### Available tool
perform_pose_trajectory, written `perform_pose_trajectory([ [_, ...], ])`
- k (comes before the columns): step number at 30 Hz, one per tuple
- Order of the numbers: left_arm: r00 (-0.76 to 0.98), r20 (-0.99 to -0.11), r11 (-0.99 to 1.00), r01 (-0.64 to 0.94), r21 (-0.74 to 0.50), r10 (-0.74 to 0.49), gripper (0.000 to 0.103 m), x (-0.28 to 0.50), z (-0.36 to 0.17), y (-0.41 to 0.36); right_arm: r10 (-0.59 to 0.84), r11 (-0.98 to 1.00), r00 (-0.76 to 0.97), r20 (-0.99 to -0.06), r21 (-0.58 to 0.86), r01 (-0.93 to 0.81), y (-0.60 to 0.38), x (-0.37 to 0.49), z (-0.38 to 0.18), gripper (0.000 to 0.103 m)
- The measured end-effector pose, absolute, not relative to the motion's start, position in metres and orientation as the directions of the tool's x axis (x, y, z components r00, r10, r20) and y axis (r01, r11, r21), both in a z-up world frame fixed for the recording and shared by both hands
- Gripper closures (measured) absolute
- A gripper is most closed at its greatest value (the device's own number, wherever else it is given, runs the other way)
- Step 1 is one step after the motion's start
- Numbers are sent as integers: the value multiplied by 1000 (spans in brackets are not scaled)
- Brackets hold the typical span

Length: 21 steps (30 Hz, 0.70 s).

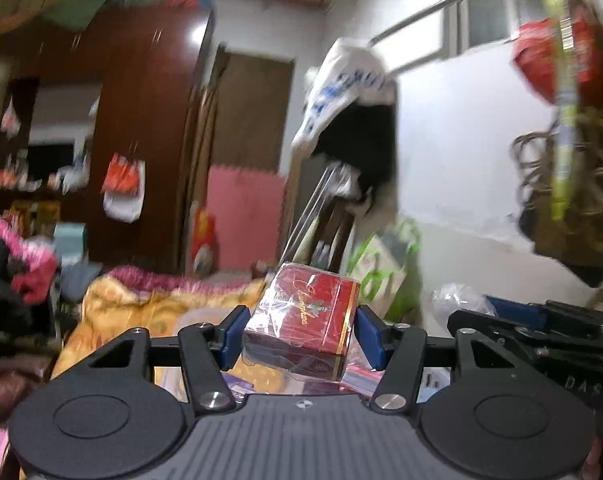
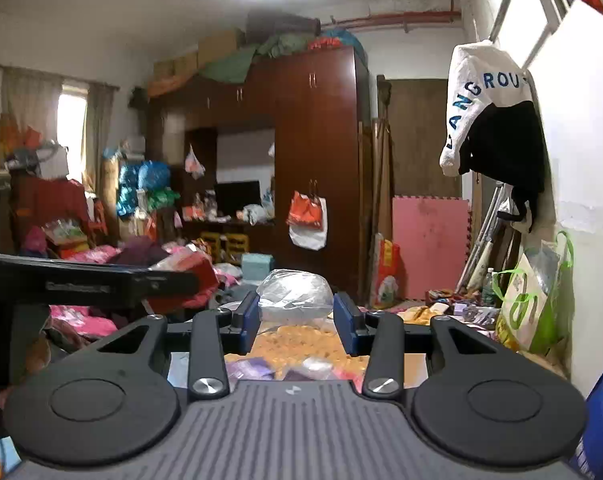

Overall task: Organize objects
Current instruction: 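Carry both held items over the basket and open both tools, then grasp the white KENT box with the left tool while the right tool grasps the red candy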

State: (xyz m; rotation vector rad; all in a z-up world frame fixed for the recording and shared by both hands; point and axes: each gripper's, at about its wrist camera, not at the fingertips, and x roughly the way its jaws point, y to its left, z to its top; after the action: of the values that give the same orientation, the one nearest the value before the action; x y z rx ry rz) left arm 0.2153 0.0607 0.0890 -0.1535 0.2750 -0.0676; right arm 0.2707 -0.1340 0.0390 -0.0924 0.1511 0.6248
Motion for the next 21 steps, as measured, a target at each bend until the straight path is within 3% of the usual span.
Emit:
perform_pose_trajectory([
  [2, 950, -307, 987, 3, -158, -52, 35, 233, 83, 63, 563, 808, 800, -208, -62, -585, -121, 290, 34, 57],
  [3, 947, -320, 990, -24, -140, -22, 20, 240, 79, 63, 558, 808, 798, -226, -74, -585, -117, 296, 29, 43],
  [4, 939, -343, 992, -59, -116, 16, 17, 248, 74, 63, 543, 813, 802, -249, -84, -576, -113, 301, 24, 35],
  [5, 929, -366, 990, -97, -101, 54, 17, 253, 68, 64, 522, 822, 811, -265, -97, -561, -110, 304, 20, 25],
  [8, 931, -364, 987, -75, -141, 19, 17, 240, 62, 73, 544, 820, 804, -240, -54, -570, -128, 289, 15, 22],
  [11, 955, -295, 987, -31, -161, -18, 17, 192, 59, 73, 596, 797, 773, -219, 44, -602, -158, 257, 15, 0],
  [13, 958, -285, 995, -1, -98, -27, 8, 157, 46, 58, 618, 781, 761, -199, 42, -623, -172, 238, 7, 0],
  [15, 942, -335, 999, 9, -42, -23, 7, 135, 22, 41, 596, 796, 771, -225, 39, -604, -176, 227, -10, 0],
  [21, 855, -515, 998, 63, -20, -64, 8, 134, -47, 4, 508, 826, 722, -469, 27, -564, -144, 267, -71, 0],
])
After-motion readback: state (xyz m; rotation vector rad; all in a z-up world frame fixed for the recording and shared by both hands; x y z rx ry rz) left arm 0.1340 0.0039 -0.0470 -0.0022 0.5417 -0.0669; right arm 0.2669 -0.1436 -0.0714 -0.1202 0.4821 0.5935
